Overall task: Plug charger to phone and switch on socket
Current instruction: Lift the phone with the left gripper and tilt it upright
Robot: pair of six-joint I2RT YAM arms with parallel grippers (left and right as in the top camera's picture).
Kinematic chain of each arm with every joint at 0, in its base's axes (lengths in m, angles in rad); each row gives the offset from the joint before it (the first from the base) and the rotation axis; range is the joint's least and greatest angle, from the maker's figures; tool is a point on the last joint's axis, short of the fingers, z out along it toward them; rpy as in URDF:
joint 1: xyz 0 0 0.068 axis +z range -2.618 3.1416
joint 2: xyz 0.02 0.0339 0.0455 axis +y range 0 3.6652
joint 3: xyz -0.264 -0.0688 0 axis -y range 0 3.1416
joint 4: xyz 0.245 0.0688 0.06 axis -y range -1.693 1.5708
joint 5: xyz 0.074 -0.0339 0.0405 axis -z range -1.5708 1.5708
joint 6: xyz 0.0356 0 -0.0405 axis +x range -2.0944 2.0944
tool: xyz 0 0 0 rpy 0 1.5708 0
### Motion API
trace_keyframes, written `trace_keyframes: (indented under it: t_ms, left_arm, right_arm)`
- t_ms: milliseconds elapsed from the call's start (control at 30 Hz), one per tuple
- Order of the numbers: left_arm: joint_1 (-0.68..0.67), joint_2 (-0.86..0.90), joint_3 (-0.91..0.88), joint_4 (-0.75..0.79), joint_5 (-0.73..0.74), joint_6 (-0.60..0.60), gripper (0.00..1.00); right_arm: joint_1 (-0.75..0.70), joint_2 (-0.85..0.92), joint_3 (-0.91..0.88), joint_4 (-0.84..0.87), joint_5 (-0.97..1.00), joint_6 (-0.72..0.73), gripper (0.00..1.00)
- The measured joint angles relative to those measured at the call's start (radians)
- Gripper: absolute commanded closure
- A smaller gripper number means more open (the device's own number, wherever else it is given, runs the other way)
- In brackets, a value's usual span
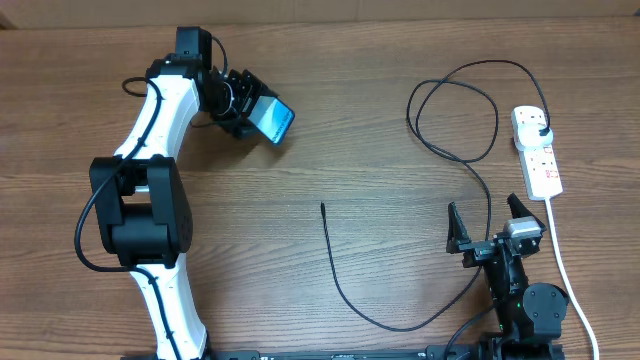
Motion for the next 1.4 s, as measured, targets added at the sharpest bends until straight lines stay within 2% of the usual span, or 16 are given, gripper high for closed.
trace_keyframes:
  t_ms: [433,800,1033,1400]
  left_arm:
    - [-0.014,0.000,0.000,0.019,0.312,-0.058,0.96]
    - [-0.014,0.000,0.000,0.019,0.505,-0.205,0.96]
    - [-0.014,0.000,0.000,0.020,0.564,-0.251,0.96]
    - [-0.014,0.000,0.000,0.020,0.572,-0.259,0.96]
  right_arm:
    - [0.000,0.000,0.000,0.000,-0.001,0.000,0.00]
    - [0.000,0.000,0.000,0.000,0.000,0.000,0.00]
    - [0.000,0.000,0.000,0.000,0.000,0.000,0.00]
    - [0.000,0.000,0.000,0.000,-0.001,0.000,0.00]
